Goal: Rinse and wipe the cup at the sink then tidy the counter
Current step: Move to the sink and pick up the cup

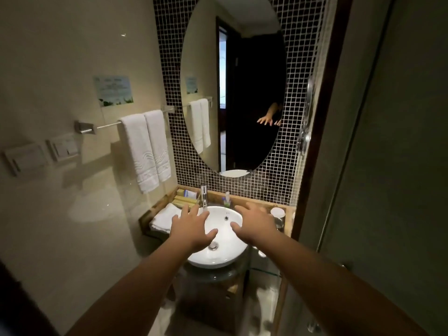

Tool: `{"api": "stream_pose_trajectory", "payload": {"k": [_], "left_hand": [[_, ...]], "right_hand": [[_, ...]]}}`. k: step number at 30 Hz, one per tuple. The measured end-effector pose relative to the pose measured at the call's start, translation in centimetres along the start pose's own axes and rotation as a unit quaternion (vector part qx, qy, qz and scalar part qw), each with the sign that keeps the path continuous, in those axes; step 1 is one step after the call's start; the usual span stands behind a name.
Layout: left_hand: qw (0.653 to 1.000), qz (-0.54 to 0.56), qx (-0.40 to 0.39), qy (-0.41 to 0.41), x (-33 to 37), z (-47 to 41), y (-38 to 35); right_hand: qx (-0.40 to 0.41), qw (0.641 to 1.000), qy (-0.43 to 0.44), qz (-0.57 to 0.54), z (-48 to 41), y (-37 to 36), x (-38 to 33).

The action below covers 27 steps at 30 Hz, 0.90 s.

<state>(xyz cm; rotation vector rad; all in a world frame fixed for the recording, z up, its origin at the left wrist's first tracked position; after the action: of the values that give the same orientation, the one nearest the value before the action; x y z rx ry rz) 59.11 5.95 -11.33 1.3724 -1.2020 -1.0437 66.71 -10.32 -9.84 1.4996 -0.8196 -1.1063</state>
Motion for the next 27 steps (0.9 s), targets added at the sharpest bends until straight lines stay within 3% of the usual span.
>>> {"api": "stream_pose_trajectory", "payload": {"k": [11, 23, 27], "left_hand": [[0.999, 0.016, -0.046, 0.017, -5.9, -9.5, -5.7], [0.993, 0.046, -0.062, -0.093, -13.2, -24.1, -11.5], [0.986, 0.062, -0.108, -0.115, -13.2, -26.6, -16.1]], "right_hand": [[-0.050, 0.997, 0.019, 0.047, -12.2, -6.1, -3.3], [-0.073, 0.994, -0.062, 0.059, -26.3, -9.9, -4.9], [-0.094, 0.990, -0.077, 0.068, -29.6, -12.4, -3.5]]}}
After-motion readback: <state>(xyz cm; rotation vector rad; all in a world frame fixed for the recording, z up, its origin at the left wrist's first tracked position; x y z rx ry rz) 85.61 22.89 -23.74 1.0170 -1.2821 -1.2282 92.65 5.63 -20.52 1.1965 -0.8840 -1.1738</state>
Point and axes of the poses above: each hand's wrist, its own z-axis away from the middle knuckle, its own y-axis out of the back of the hand, x = y × z, the point moved 8 cm from there along -z, towards the middle knuckle, and after that the axes turned 12 degrees about -y, right-handed, at the moved point
